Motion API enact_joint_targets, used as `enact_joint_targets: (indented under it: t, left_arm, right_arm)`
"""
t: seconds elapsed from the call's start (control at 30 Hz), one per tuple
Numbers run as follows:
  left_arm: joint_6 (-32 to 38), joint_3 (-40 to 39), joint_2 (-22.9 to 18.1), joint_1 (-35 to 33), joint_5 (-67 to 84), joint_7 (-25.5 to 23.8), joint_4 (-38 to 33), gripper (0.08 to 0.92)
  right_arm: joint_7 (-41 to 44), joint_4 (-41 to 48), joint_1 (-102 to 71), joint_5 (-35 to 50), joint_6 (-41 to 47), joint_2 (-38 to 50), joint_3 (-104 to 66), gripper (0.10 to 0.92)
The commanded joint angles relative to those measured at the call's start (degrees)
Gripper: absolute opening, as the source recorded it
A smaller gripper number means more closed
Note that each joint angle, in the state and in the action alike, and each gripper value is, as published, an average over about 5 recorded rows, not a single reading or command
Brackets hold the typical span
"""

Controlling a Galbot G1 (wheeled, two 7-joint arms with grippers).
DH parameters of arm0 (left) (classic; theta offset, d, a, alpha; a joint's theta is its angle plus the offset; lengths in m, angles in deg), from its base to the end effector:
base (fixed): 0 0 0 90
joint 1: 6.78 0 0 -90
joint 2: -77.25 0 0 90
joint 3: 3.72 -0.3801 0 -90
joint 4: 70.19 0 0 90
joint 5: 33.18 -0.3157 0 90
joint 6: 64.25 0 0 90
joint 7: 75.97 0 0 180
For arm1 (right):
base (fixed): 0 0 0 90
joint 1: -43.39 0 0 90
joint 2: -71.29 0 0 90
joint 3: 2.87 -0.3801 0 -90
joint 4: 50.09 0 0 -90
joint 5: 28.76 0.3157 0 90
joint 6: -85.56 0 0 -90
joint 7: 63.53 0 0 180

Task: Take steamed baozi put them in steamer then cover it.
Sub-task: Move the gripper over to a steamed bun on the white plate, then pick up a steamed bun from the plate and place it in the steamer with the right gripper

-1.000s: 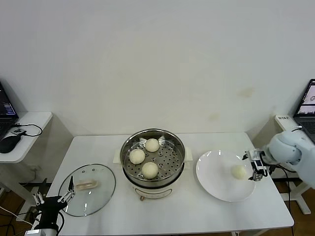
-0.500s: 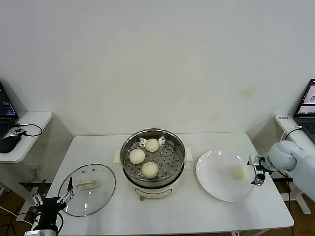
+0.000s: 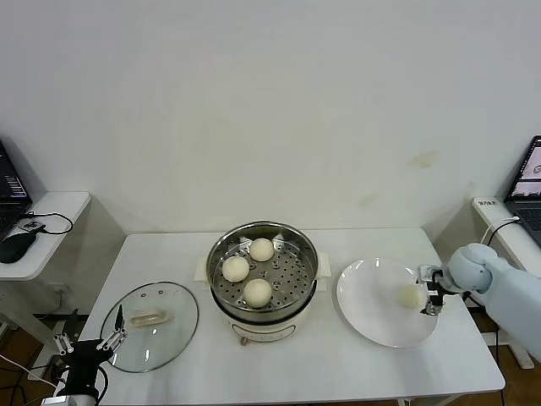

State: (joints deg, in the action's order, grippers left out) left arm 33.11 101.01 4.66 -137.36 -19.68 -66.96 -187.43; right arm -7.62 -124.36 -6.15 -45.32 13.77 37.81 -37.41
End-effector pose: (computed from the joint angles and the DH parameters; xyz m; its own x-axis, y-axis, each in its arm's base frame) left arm 0.0738 0.1386 -0.3311 -0.9769 -0.2123 0.0243 -0.2053 0.9640 0.1690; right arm 0.4333 -0.2503 -0.2425 -0.3064 0.0289 0.9515 -0.9455 0.1067 -0.3077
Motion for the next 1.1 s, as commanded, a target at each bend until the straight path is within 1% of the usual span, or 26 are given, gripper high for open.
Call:
enact_joint_targets:
  t: [0.03, 0.17, 0.33, 0.5, 0.7, 0.83, 0.93, 1.1]
  left_arm:
    - [0.02, -0.12, -0.09, -0.01, -0.04, 0.05, 0.07, 0.823]
    - [0.06, -0.01, -0.03, -0.11, -0.03, 0.07, 0.01, 0.823]
    - [0.11, 0.09, -0.01, -0.27, 0.03, 0.09, -0.07, 0.823]
    - [0.24, 0.0, -0.16, -0.31, 0.02, 0.13, -0.02, 0.823]
    - [0.29, 0.14, -0.09, -0.37, 0.09, 0.15, -0.03, 0.823]
    - [0.31, 0.13, -0.06, -0.2, 0.13, 0.16, 0.05, 0.823]
    - [0.29, -0.04, 0.03, 0.05, 0.06, 0.14, 0.13, 0.823]
    - [0.08, -0.23, 0.35, 0.59, -0.09, 0.06, -0.1, 0.823]
  right_arm:
    - [0.05, 2.05, -0.22, -0.49, 0.01, -2.14, -0.58, 0.771]
    - [0.55, 2.12, -0.01, -0.56, 0.16, -2.44, -0.53, 0.739]
    - [1.17, 1.91, 0.55, -0.41, 0.23, -2.08, -0.5, 0.673]
    - [1.9, 1.46, 1.02, -0.21, 0.03, -1.29, -0.46, 0.629]
    - [3.29, -1.74, 3.13, 1.53, 0.46, 0.92, 0.08, 0.589]
    - [3.91, -6.14, 8.45, 5.39, 1.77, 4.48, 3.32, 0.586]
    - [3.96, -10.01, 16.03, 9.85, 3.37, 7.17, 8.99, 0.585]
    - [3.23, -16.64, 31.91, 19.92, 7.52, 9.51, 20.1, 0.588]
